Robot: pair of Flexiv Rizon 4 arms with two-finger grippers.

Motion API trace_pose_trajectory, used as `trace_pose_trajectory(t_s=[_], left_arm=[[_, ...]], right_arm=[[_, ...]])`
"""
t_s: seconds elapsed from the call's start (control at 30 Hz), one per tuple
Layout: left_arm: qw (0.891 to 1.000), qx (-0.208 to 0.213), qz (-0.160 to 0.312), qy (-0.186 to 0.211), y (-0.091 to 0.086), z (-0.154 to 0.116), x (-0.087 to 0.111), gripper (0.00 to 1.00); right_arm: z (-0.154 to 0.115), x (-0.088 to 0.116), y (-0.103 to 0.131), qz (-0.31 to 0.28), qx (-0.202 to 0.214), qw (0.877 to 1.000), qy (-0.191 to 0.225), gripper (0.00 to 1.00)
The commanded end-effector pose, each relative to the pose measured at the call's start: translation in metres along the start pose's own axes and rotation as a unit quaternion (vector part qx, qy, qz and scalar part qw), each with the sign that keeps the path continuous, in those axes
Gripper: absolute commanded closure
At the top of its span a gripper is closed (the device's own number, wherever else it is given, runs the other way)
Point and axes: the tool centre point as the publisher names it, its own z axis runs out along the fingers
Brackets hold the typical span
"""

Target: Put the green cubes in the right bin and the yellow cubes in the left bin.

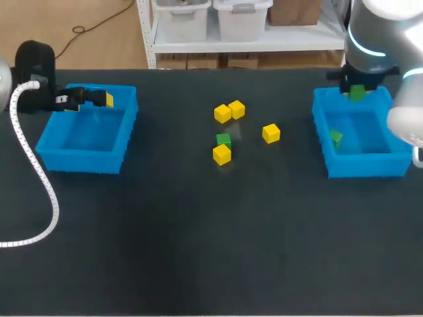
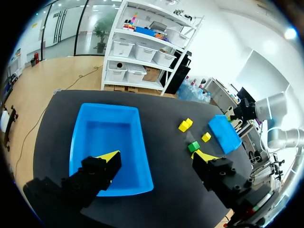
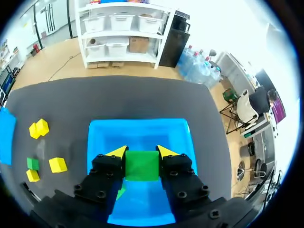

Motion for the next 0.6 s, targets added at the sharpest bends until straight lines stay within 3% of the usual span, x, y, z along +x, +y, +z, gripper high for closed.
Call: trace_pose_trajectory(t_s=[0.03,0.3,0.37,0.4,0.43,0.6], left_arm=[[1.0,0.005,0.001,-0.003,0.002,0.0,0.001,0.0],[1.0,0.005,0.001,-0.003,0.002,0.0,0.001,0.0],[1.0,0.005,0.001,-0.003,0.002,0.0,0.001,0.0],[1.0,0.005,0.001,-0.003,0.002,0.0,0.001,0.0],[1.0,0.005,0.001,-0.003,0.002,0.0,0.001,0.0],[1.0,0.005,0.001,-0.003,0.002,0.0,0.001,0.0]], right_arm=[[-0.003,0.021,0.012,-0.009,-0.005,1.0,0.007,1.0],[0.009,0.036,0.017,-0.021,0.006,0.999,0.031,1.0],[0.012,0.034,0.013,-0.021,0.02,0.999,0.028,0.62],[0.013,0.032,0.01,-0.02,0.028,0.999,0.025,0.2],[0.014,0.029,0.006,-0.019,0.035,0.999,0.022,0.0],[0.004,0.005,-0.005,-0.006,0.045,0.999,-0.014,0.0]])
